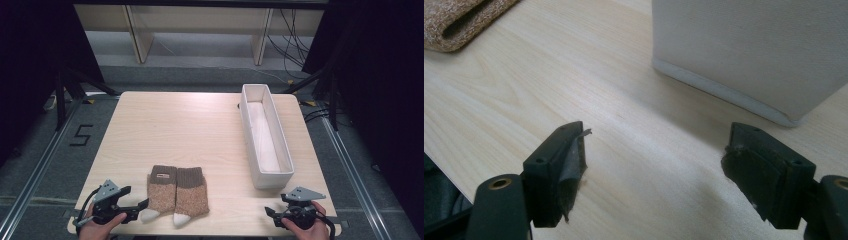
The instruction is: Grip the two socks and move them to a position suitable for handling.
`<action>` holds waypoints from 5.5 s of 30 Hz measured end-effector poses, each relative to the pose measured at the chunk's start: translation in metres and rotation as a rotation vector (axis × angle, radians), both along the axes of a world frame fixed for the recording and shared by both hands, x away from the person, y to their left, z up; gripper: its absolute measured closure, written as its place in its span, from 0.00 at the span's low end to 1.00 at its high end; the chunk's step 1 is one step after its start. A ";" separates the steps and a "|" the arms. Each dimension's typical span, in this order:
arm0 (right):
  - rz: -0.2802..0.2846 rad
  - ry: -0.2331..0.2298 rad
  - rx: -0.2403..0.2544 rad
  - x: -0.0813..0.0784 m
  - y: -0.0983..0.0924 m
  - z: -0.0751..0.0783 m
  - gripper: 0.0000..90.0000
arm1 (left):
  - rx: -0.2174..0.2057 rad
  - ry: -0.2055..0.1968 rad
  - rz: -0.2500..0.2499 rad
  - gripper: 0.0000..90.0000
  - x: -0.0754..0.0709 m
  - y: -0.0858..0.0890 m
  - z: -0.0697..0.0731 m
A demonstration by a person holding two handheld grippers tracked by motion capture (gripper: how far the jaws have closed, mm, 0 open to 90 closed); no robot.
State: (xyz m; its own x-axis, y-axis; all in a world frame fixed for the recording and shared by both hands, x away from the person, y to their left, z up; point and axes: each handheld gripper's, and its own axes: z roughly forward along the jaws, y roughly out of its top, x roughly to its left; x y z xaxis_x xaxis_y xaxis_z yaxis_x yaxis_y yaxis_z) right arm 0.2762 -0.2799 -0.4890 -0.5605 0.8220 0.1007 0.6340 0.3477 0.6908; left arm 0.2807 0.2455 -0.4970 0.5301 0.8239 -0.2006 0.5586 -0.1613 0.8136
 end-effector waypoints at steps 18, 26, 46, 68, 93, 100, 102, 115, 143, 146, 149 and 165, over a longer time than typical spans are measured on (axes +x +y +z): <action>0.164 -0.050 0.034 -0.001 0.061 0.021 0.23 | 0.006 -0.002 0.011 0.17 0.001 0.000 0.000; 0.264 -0.030 0.006 0.024 0.125 0.025 0.29 | 0.010 -0.001 0.018 0.17 0.001 0.001 0.000; 0.264 0.061 -0.050 0.098 0.200 0.000 0.40 | 0.013 0.005 0.009 0.17 0.000 0.000 0.001; 0.298 0.146 0.034 0.118 0.208 0.002 0.84 | 0.009 0.008 -0.003 0.17 0.000 -0.001 0.000; 0.062 0.106 -0.097 0.203 0.231 0.027 0.41 | 0.010 0.009 0.001 0.17 -0.001 -0.001 0.000; 0.048 0.218 -0.054 0.223 0.238 0.008 0.64 | 0.008 0.009 -0.003 0.17 0.000 0.000 0.000; 0.050 0.191 -0.052 0.222 0.238 0.011 0.78 | 0.009 0.010 -0.001 0.17 0.000 0.000 0.000; 0.294 -0.071 0.053 0.173 0.219 0.075 0.84 | 0.010 0.010 0.001 0.17 0.000 0.000 0.000; 0.517 -0.198 0.110 0.049 0.141 0.063 0.80 | 0.015 0.005 0.007 0.17 0.000 0.000 0.000; 0.535 -0.178 0.087 0.038 0.133 0.060 0.80 | 0.018 0.006 0.004 0.17 0.000 0.000 0.000; 0.539 -0.161 0.079 0.029 0.123 0.053 0.80 | 0.018 0.006 0.005 0.17 0.000 0.000 0.000; 0.525 -0.059 0.049 0.004 0.081 0.029 0.69 | 0.018 0.010 -0.001 0.17 0.000 -0.001 0.000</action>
